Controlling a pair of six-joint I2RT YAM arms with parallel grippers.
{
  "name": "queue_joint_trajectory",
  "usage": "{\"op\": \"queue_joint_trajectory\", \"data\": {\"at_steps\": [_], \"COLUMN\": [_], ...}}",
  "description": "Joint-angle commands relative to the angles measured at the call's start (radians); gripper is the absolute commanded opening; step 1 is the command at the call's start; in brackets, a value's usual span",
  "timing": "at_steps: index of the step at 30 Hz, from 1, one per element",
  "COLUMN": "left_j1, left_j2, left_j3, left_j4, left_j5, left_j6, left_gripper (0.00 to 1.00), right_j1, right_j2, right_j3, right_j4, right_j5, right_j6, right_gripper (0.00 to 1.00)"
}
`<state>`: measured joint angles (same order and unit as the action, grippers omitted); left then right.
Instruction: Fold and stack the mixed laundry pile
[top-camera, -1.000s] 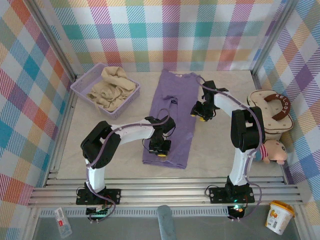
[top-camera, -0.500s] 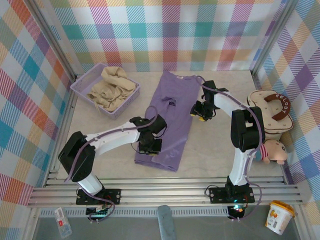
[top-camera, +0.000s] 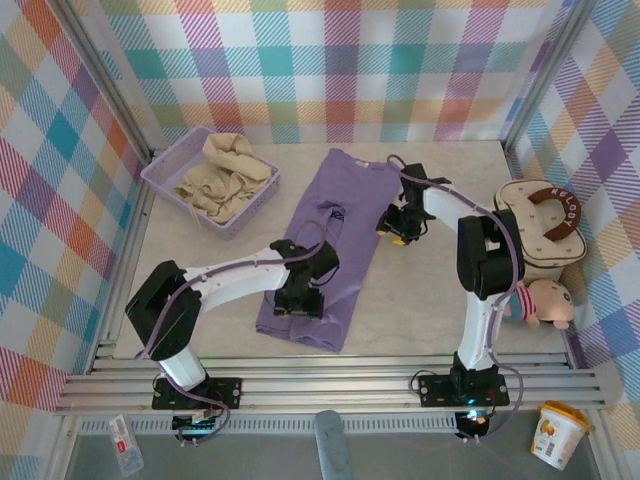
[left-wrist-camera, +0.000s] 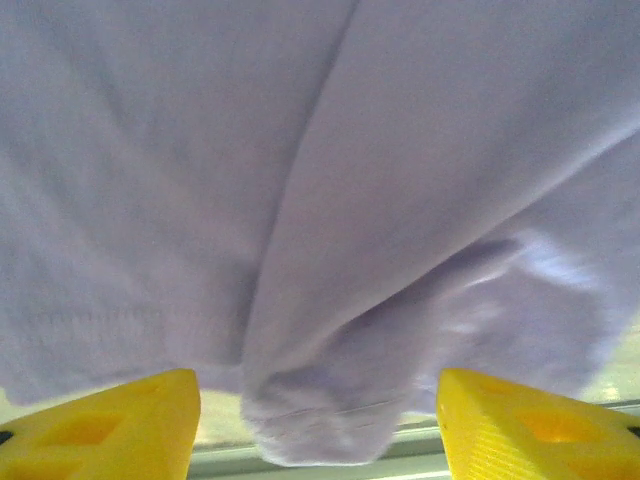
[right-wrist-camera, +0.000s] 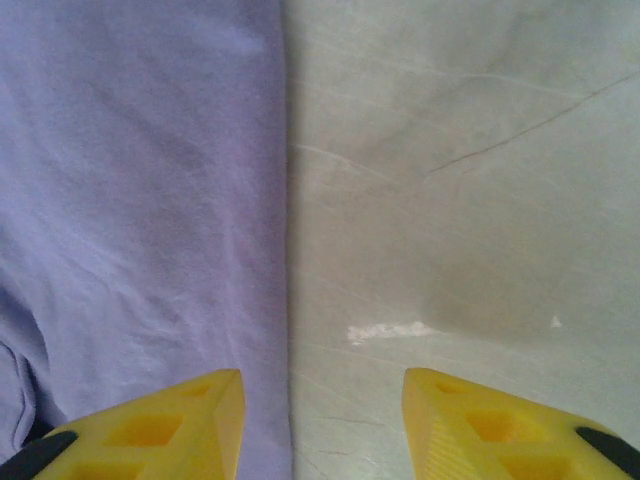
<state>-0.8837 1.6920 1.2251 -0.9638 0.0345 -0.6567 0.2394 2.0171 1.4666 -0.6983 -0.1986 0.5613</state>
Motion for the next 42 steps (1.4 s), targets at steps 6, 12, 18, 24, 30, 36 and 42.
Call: {"op": "queue_joint_trajectory", "data": {"at_steps": [6, 12, 18, 24, 30, 36, 42], "left_j1": [0.138, 0.183, 0.186, 0.212, 0.224, 0.215, 0.197], "left_j2": [0.112, 0.286, 0.463, 0.532, 0.550, 0.549, 0.567], "left_j3": [0.240, 0.325, 0.525, 0.601, 0.593, 0.547, 0.532], "left_j4": [0.080, 0.241, 0.260, 0.203, 0.217, 0.283, 0.279], "left_j5": [-0.016, 0.021, 0.019, -0.079, -0.033, 0.085, 0.101], "left_j6": [0.072, 0.041, 0.073, 0.072, 0.083, 0.066, 0.058], "left_gripper": [0.55, 0.36, 0.36, 0.38, 0.35, 0.28, 0.22], "right_j1": [0.012, 0.023, 0.023, 0.023, 0.022, 0.016, -0.001], "right_j2": [0.095, 0.205, 0.278, 0.309, 0.313, 0.325, 0.386], "right_j3": [0.194, 0.290, 0.322, 0.333, 0.341, 0.363, 0.442], "right_j4": [-0.036, -0.022, 0.009, -0.016, -0.023, -0.045, -0.061], "right_j5": [-0.012, -0.006, -0.031, -0.018, -0.007, 0.019, 0.043], "right_j6": [0.011, 0.081, 0.116, 0.147, 0.149, 0.142, 0.130], "right_gripper": [0.41, 0.36, 0.36, 0.36, 0.36, 0.36, 0.36]}}
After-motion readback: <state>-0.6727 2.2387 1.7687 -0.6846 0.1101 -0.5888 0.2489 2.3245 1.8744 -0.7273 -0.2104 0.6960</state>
